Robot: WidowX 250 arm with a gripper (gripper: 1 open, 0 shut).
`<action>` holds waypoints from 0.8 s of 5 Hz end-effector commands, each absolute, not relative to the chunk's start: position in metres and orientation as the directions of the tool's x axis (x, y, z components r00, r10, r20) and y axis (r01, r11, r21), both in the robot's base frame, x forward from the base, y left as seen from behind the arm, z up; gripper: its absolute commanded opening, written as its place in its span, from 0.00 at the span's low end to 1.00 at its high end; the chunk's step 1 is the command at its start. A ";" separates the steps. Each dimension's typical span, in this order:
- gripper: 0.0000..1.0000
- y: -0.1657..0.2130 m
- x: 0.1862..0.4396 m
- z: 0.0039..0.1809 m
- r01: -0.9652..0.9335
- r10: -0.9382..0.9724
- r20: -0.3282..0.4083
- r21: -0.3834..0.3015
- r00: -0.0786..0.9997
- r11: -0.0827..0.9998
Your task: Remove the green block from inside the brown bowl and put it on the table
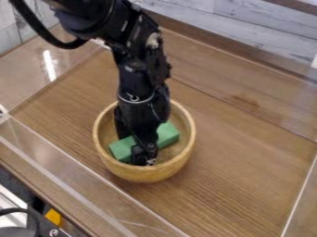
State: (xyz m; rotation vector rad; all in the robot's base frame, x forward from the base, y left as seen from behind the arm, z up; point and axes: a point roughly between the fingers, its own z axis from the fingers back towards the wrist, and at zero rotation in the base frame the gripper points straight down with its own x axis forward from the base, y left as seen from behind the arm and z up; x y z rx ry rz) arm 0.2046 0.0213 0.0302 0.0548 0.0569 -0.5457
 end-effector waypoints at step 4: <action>0.00 0.019 0.216 0.050 0.523 -0.523 -0.017 0.082 0.852 0.848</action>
